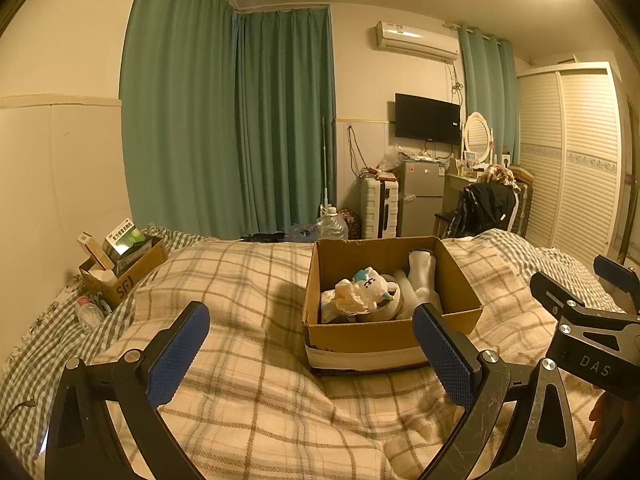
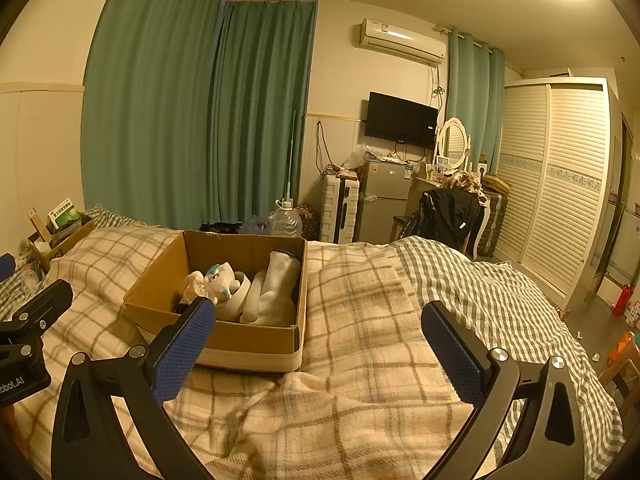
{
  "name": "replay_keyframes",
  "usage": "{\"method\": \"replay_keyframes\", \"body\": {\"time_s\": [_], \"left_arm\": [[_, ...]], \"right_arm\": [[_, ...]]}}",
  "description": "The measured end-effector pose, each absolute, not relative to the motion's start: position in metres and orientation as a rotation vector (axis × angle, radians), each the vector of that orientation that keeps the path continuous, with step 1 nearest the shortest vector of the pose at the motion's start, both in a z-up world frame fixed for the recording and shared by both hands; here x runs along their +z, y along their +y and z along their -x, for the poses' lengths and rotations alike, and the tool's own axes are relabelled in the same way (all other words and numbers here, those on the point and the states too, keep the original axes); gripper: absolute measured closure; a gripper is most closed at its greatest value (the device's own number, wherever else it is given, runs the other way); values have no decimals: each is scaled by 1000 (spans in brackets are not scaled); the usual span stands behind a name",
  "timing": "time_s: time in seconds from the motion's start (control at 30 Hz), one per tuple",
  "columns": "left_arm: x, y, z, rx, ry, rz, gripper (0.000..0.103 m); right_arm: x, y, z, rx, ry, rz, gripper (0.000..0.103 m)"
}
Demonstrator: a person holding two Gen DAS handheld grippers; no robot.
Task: Organize objects
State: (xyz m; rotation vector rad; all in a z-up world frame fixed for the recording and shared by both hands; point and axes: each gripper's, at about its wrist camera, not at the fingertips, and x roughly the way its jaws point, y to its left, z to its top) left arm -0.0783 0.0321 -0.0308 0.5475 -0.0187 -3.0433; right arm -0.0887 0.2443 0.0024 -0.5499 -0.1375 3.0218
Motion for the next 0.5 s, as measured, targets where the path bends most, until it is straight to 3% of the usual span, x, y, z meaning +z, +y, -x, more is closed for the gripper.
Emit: {"method": "replay_keyframes", "body": {"time_s": [0.5], "left_arm": [[-31, 34, 80, -3041, -38, -554, 0]], "right_arm": [[2, 245, 89, 3022, -136, 554, 0]]}}
